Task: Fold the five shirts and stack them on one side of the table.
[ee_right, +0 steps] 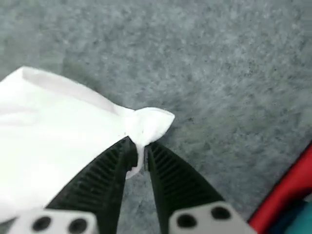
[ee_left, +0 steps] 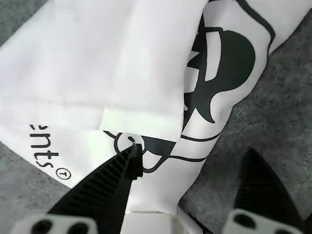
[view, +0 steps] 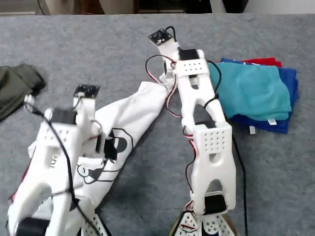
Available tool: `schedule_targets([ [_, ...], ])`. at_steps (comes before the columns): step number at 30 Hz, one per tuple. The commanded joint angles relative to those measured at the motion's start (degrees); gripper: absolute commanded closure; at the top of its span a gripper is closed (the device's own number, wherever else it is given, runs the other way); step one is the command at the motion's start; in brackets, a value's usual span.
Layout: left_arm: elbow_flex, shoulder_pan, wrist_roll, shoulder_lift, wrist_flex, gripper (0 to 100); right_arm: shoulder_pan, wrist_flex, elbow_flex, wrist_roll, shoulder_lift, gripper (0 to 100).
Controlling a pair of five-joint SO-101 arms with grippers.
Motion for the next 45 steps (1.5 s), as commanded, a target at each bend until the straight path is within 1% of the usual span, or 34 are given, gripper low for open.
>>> schedule_targets([
  [1,6.9,-1.1,-0.6,-5.1,-6.1,69,1.4,-1.2,-0.7,-2.3,0.7,99.6],
  [5,10.3,-2.6,-1.0,-5.1,-11.6,71,1.8,-1.1,-1.5,-3.1,1.1,99.6],
  [9,12.1,-1.8,-6.6,-5.1,-16.3,72,1.6,-1.3,-1.5,-3.1,1.2,99.6],
  [13,14.5,-1.8,-11.1,-5.1,-18.0,72,1.6,-1.5,-1.4,-3.1,1.3,99.6],
  [18,17.8,-1.7,-11.4,-5.1,-25.1,72,1.1,-1.6,-1.4,-3.1,1.3,99.6],
  [22,17.7,-1.9,-11.3,-3.2,-27.5,72,1.1,-1.6,-1.4,-3.1,1.3,99.6],
  [26,15.3,-1.8,-11.6,2.2,-27.5,73,1.2,-1.7,-1.4,-3.1,1.3,99.6],
  [30,12.6,-1.7,-11.8,7.0,-26.6,80,1.2,-1.7,-1.4,-3.1,1.3,99.6],
  [32,11.4,-1.6,-13.5,8.0,-24.4,81,1.2,-1.8,-1.4,-3.1,1.4,99.6],
  [35,9.9,-1.6,-14.7,8.0,-20.4,82,1.2,-2.2,-1.4,-3.1,1.4,99.6],
  [40,6.2,-1.7,-14.7,7.1,-16.3,82,1.2,-2.3,-1.3,-3.1,1.4,99.6],
  [45,3.6,-1.6,-14.8,3.5,-12.8,82,1.2,-2.1,-1.9,-3.1,2.3,99.6],
])
